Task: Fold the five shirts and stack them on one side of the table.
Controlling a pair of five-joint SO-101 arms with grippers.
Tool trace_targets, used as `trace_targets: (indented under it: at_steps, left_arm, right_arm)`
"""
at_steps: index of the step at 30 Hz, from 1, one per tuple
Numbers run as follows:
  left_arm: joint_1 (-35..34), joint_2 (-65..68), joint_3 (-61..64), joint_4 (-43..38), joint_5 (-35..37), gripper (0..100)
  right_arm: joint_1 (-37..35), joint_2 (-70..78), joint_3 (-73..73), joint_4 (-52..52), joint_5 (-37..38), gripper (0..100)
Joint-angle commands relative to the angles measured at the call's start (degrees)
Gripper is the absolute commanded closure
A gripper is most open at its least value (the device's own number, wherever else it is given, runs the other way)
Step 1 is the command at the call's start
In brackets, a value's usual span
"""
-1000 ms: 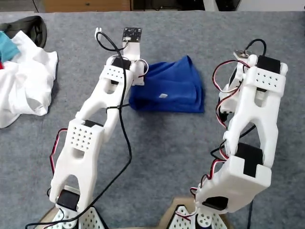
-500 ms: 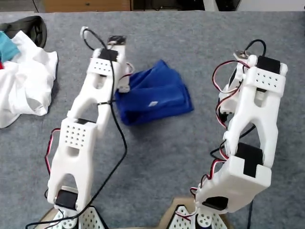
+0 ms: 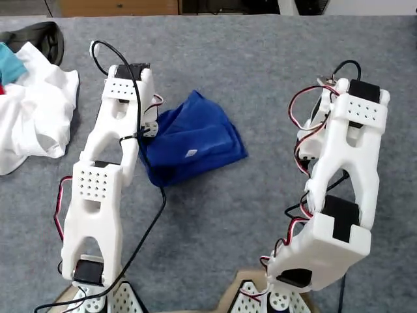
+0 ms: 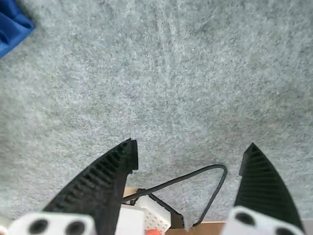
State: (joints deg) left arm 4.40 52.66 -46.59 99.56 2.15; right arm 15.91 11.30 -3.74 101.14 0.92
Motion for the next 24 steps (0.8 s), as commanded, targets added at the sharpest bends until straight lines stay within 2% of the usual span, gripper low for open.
trace_targets:
  at_steps: [1, 7, 13, 15, 19, 24]
  left_arm:
    - [3.3, -1.3, 3.3, 1.2, 0.0, 98]
    - [9.3, -2.5, 7.3, 1.2, 0.3, 98]
    - [12.1, -10.9, 9.4, 1.2, -0.1, 98]
    - [12.1, -13.8, 10.1, 1.2, -0.2, 93]
    - [12.0, -18.3, 14.0, 1.2, -0.4, 78]
    - [11.4, -20.9, 18.0, 1.2, -0.6, 79]
  right_arm:
    - [-0.3, -3.8, -3.3, 1.0, -2.7, 65.6]
    - [-4.6, -3.8, -4.2, 1.0, -6.3, 65.6]
    - [-6.7, -3.8, -4.3, 0.9, -8.2, 65.6]
    - [-6.6, -3.9, -5.2, 0.9, -8.5, 65.6]
    - [-6.5, -3.9, -8.1, 1.0, -8.5, 65.6]
    - [-7.9, -3.9, -9.8, 1.1, -8.5, 65.6]
